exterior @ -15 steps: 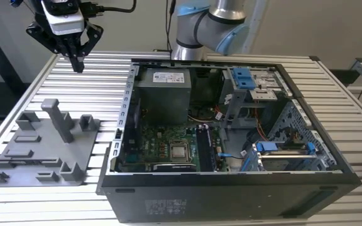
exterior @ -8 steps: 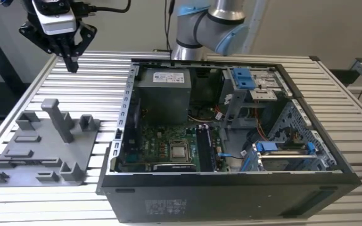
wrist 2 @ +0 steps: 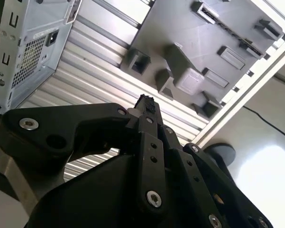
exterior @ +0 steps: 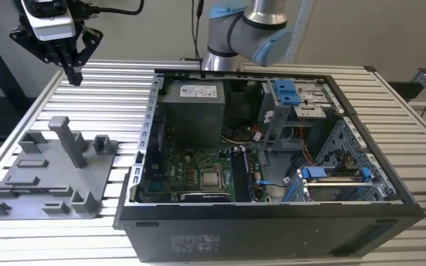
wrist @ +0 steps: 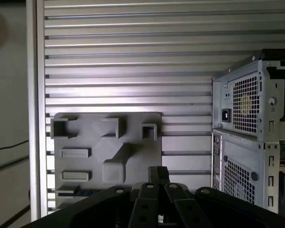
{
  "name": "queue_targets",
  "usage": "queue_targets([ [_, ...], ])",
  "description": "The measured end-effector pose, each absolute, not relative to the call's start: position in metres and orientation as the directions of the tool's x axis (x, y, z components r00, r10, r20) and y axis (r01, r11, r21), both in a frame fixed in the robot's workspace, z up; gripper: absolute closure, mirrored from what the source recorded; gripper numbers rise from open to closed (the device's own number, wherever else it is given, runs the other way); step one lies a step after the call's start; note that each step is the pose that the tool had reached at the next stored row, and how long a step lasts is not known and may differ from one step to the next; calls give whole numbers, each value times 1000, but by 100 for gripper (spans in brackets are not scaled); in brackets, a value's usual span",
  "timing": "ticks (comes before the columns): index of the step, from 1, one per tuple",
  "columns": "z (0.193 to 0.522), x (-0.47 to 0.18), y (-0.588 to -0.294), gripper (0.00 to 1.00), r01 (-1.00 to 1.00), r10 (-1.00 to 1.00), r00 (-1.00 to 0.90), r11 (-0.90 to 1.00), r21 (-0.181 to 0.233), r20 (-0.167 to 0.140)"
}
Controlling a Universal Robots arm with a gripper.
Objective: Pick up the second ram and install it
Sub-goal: 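Reach for the second ram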
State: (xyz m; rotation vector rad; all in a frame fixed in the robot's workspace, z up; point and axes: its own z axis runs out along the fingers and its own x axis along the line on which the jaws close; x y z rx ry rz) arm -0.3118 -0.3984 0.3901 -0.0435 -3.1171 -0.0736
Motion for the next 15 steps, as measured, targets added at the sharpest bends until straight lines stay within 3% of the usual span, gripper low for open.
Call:
queue_targets([
  [15,390,-350,-398,89,23,21,-999,999,47,25],
])
